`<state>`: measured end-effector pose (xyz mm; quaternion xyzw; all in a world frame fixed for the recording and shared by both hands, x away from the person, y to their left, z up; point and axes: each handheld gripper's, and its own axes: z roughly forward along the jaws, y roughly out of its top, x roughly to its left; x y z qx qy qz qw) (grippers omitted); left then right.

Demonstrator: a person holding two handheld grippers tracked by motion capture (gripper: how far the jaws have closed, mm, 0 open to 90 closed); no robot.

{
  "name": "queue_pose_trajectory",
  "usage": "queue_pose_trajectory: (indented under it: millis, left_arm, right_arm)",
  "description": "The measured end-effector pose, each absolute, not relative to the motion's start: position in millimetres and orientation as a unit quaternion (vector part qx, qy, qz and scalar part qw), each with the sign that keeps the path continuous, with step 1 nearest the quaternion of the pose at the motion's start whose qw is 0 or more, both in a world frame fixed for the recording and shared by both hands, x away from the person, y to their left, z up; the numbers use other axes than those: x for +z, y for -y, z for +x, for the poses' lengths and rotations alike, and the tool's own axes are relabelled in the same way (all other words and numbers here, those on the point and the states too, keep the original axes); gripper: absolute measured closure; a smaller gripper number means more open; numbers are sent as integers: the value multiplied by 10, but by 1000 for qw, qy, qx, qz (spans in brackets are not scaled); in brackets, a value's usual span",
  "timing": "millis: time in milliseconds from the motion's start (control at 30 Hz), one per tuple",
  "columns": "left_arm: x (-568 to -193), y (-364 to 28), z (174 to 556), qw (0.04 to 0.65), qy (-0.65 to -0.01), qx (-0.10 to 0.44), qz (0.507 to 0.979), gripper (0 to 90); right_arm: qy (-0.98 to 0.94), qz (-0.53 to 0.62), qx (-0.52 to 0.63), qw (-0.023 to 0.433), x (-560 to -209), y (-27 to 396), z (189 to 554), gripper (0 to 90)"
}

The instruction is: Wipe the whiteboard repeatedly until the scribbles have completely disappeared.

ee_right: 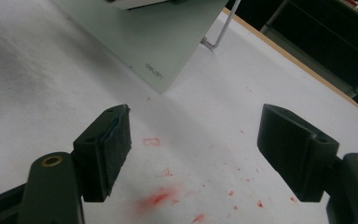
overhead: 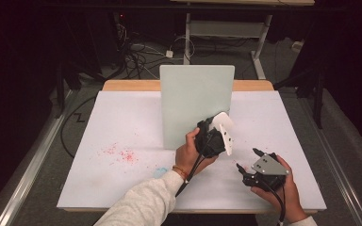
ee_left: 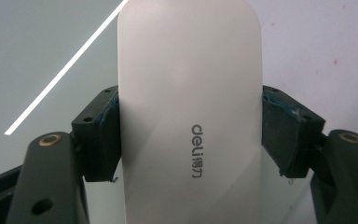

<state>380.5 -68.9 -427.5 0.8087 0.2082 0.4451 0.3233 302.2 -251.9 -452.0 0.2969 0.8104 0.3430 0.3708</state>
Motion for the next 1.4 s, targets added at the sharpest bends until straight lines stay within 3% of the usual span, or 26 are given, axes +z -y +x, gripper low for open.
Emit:
queue_pose_trajectory:
  millis: [433, 733, 1400]
  left_arm:
    - [-4209, 865, 3878, 318, -217, 434, 815, 281]
    - [-4322, 494, 3746, 336, -219, 404, 822, 286]
    - [-4163, -269, 3494, 362, -203, 378, 827, 287]
  right_arm:
    - [-810, 300, 353, 360, -4517, 2542, 3020, 264]
    - [-810, 295, 350, 366, -4510, 2518, 3017, 265]
    - [-807, 295, 351, 372, -4489, 2497, 3019, 265]
